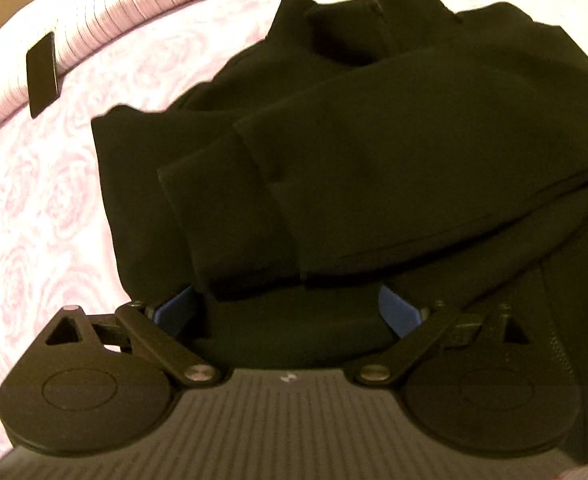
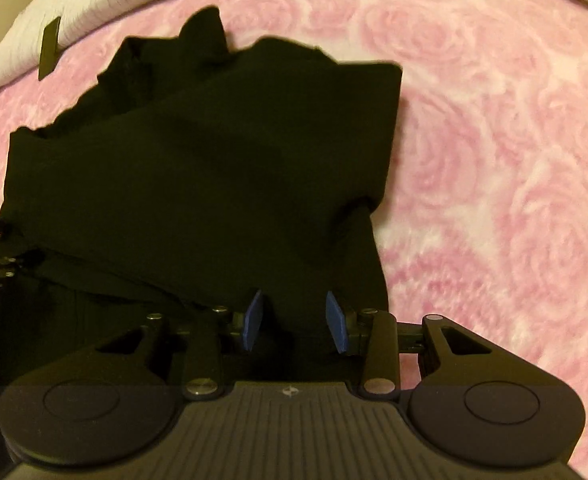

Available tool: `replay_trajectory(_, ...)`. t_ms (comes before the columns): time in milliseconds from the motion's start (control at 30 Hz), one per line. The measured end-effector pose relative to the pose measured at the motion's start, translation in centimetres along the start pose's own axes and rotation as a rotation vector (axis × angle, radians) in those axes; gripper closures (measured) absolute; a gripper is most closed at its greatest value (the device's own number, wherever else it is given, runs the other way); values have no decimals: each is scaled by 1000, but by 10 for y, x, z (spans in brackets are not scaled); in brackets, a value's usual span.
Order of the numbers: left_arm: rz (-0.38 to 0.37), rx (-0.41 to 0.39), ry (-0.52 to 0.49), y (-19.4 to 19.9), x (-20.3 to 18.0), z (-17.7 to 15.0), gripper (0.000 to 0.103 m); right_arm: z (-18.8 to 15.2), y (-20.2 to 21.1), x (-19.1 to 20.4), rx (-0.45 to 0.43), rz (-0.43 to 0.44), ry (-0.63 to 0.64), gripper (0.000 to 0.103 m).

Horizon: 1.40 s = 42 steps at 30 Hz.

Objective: Fold clothes

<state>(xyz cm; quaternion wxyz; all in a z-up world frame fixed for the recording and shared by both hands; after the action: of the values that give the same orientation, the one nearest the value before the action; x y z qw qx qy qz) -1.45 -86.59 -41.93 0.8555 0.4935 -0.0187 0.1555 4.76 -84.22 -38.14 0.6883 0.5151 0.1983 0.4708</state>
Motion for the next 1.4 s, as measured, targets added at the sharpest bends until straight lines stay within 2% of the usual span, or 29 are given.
replay_trajectory(67,2,-6,26,6,3,3,7,4,8,0,-19,-1,10,65)
replay_trajectory(200,14,-62,114,22,17,20,7,25,26,-12,-115,1,-25,64)
replay_trajectory(400,19,-40,115,-4,25,24,7,74,10,-49,-202,-7,-94,64)
replay_trajectory(467,12,-24,110,-12,23,16,5,87,-7,-60,-195,-5,-120,64)
replay_trajectory(533,13,-36,123,-15,24,12,3,94,-33,-69,-150,0,-153,66)
replay_trajectory(600,11,-45,140,-15,26,10,0,101,-51,-70,-131,4,-147,76)
replay_trajectory(700,-1,-51,151,-14,26,8,0,115,-59,-64,-169,17,-109,78)
replay_trajectory(833,4,-38,135,-12,26,12,1,124,-65,-64,-169,42,-124,76)
replay_trajectory(967,20,-61,67,5,16,28,4,114,-34,-64,-224,59,-126,66)
replay_trajectory(1067,-16,-122,12,29,-12,49,4,84,-11,-62,-221,90,-133,66)
replay_trajectory(1200,-163,-239,-157,61,-96,74,3,31,-6,-62,-135,151,-162,66)
replay_trajectory(1233,-201,-263,-197,67,-118,78,3,18,-8,-64,-103,160,-174,76)
replay_trajectory(1300,-267,-303,-283,72,-161,82,3,-4,-13,-70,-48,180,-223,79)
replay_trajectory(1400,-363,-358,-403,80,-223,88,3,-14,-5,-75,-47,210,-248,79)
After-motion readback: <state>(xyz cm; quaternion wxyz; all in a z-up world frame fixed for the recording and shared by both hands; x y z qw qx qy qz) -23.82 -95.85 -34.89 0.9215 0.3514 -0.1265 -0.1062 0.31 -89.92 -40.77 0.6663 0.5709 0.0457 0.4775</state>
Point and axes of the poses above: each gripper's, at about its wrist camera, not at the fingertips, and y roughly against the way its jaws point, x to its left, z to its top, the point moved 9 cm from there along -y, roughly the way its jaws point, and after that the axes turned 7 degrees about -x, right-handed, at the moved point
